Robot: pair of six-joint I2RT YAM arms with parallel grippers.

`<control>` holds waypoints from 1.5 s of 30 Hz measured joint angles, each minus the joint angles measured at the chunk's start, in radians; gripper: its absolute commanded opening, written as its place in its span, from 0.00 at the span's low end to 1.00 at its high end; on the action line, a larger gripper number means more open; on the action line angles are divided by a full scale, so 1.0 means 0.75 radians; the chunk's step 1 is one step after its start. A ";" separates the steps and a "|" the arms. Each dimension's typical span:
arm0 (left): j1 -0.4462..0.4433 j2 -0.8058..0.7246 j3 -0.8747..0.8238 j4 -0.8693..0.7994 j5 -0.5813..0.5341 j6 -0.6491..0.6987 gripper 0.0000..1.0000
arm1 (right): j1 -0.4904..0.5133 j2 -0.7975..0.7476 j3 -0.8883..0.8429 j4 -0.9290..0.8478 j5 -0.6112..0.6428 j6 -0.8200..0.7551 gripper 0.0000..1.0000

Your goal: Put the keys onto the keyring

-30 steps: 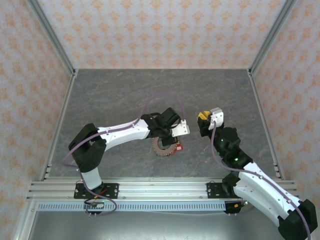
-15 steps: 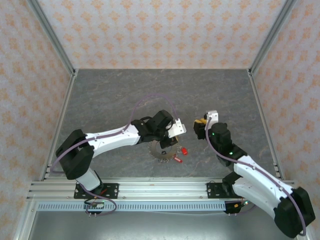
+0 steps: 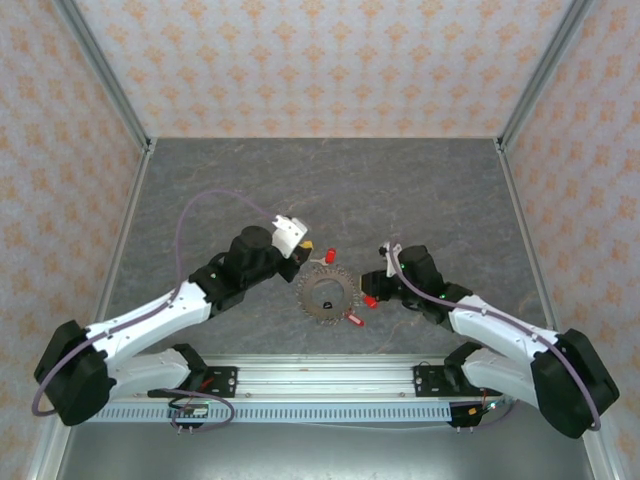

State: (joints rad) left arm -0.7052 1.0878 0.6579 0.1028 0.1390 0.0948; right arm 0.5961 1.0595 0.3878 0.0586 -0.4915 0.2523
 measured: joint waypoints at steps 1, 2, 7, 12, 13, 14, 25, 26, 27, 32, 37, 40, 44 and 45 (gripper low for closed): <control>0.000 -0.033 -0.021 0.017 -0.041 -0.016 0.15 | 0.015 0.023 0.005 -0.006 -0.013 0.003 0.26; 0.001 -0.054 -0.038 0.031 -0.070 -0.026 0.16 | 0.026 0.044 0.010 -0.010 -0.023 0.004 0.25; 0.001 -0.123 -0.109 0.062 -0.199 -0.083 0.15 | 0.100 0.187 0.069 -0.018 -0.085 0.002 0.24; 0.001 -0.156 -0.141 0.064 -0.267 -0.112 0.13 | 0.149 0.284 0.097 -0.018 -0.103 -0.010 0.23; 0.001 -0.165 -0.144 0.064 -0.279 -0.117 0.13 | 0.156 0.295 0.097 -0.018 -0.103 -0.013 0.23; 0.001 -0.174 -0.147 0.065 -0.293 -0.119 0.13 | 0.160 0.303 0.097 -0.016 -0.103 -0.014 0.23; 0.001 -0.256 -0.184 0.075 -0.427 -0.152 0.15 | 0.176 0.437 0.100 0.080 -0.104 -0.012 0.23; 0.001 -0.258 -0.184 0.074 -0.436 -0.157 0.15 | 0.184 0.452 0.108 0.095 -0.105 -0.012 0.23; 0.001 -0.262 -0.186 0.075 -0.443 -0.161 0.15 | 0.191 0.470 0.117 0.111 -0.109 -0.012 0.23; 0.001 -0.282 -0.193 0.076 -0.475 -0.175 0.17 | 0.236 0.518 0.156 0.143 -0.122 -0.056 0.23; 0.002 -0.290 -0.195 0.079 -0.521 -0.223 0.44 | 0.270 0.336 0.146 0.135 0.043 -0.126 0.30; 0.010 -0.297 -0.196 0.079 -0.545 -0.252 0.55 | 0.267 0.071 0.104 0.170 0.262 -0.256 0.38; 0.019 -0.307 -0.196 0.079 -0.578 -0.277 0.64 | 0.226 -0.216 0.080 0.259 0.593 -0.441 0.43; 0.019 -0.307 -0.196 0.079 -0.587 -0.277 0.65 | 0.198 -0.252 0.080 0.282 0.664 -0.483 0.44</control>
State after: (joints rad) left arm -0.6910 0.8574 0.5110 0.1619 -0.3012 -0.1131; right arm 0.7448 0.8707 0.4480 0.2699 0.0067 -0.1097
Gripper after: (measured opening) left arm 0.635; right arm 0.427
